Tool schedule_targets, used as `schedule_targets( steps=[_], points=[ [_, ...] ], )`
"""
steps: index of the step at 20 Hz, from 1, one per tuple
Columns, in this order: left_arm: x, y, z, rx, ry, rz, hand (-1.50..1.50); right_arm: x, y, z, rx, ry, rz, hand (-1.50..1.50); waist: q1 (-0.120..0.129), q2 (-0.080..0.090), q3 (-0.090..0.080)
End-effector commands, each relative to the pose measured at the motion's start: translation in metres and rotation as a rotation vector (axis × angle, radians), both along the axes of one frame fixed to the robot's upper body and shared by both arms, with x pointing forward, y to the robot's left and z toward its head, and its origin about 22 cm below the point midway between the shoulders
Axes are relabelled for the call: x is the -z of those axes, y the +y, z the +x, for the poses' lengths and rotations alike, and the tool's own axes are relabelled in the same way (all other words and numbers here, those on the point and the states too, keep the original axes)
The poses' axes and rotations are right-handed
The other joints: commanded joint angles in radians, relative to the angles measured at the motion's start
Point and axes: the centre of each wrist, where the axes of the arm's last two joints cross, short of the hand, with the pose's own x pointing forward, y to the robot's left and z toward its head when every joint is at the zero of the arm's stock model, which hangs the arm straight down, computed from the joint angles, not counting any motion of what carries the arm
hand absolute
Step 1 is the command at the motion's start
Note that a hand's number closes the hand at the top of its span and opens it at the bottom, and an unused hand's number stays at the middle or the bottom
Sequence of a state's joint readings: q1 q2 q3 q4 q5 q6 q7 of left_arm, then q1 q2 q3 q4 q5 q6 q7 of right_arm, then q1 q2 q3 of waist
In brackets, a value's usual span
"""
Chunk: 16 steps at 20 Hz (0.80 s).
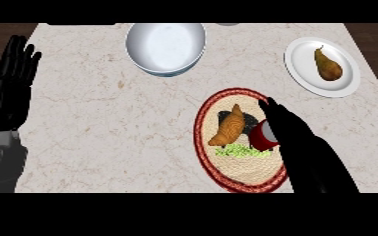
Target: Pick the can from the placemat and place it in the bowl
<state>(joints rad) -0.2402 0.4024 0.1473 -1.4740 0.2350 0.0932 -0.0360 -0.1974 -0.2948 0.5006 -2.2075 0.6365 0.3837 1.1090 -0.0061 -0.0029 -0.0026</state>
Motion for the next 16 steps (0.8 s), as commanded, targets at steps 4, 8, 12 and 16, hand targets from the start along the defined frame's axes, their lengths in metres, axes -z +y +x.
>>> schedule_targets(
  steps=[4,8,12,16],
  points=[
    [0.005,-0.01,-0.004,-0.005,-0.005,-0.01,0.0,-0.006,-0.005,-0.003,0.128,0.138,-0.112,-1.5,-0.001,0.001,0.001],
    [-0.007,-0.008,0.002,0.01,-0.01,0.0,0.0,0.002,0.0,0.017,0.123,0.159,-0.086,-1.5,0.005,0.003,0.002],
    [-0.006,0.003,-0.005,-0.005,-0.004,-0.02,0.0,0.025,-0.013,0.018,0.165,0.178,-0.101,-1.5,0.005,0.001,0.002],
    [0.009,0.0,-0.008,0.008,0.006,-0.022,0.0,0.047,-0.025,0.027,0.167,0.196,-0.103,-1.5,0.004,0.002,0.003]
  ],
)
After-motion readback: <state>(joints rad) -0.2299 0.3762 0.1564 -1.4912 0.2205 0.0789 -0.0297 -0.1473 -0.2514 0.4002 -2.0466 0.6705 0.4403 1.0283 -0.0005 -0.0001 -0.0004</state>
